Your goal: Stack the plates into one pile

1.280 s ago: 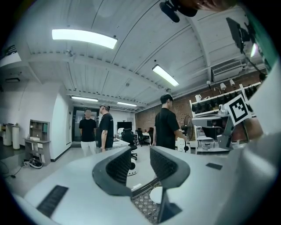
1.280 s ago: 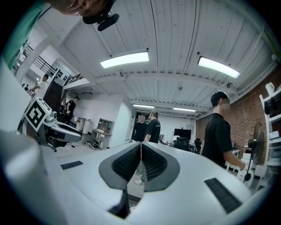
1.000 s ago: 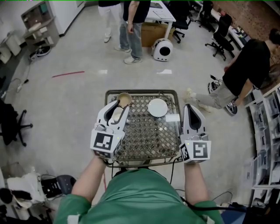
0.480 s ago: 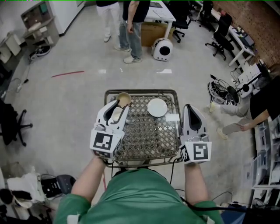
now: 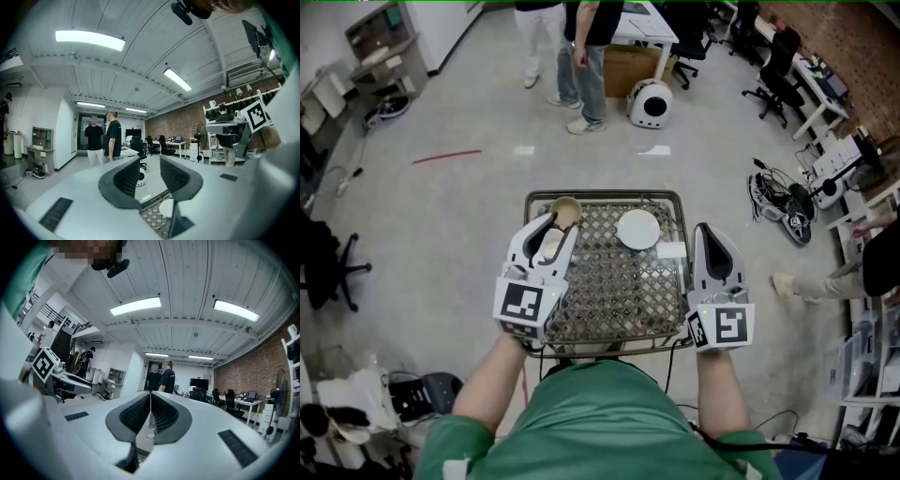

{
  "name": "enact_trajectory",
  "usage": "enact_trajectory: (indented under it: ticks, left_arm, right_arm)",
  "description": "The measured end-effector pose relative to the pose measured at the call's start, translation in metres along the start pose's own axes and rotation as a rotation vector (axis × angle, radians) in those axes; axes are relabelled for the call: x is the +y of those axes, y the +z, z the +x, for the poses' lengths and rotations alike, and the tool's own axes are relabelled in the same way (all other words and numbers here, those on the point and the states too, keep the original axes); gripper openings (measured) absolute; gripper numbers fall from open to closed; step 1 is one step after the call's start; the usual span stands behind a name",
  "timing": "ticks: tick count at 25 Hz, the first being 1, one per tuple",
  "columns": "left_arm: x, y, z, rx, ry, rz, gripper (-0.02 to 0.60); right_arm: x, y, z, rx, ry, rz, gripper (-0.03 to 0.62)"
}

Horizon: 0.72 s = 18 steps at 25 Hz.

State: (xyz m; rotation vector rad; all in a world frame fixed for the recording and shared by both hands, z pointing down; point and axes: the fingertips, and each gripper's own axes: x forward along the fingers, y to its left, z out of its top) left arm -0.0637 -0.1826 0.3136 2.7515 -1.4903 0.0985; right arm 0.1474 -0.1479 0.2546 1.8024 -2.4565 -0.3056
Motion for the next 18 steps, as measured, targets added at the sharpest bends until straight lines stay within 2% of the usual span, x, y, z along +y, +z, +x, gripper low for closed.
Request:
enact_trajectory:
  ticks: [18]
  left_arm:
    - [-0.007,-0.003,0.017,0.032,0.014,0.008,0.144]
  right_arm:
    - [-0.016,-0.018,0.01,0.017,0.015,0.004,0.026]
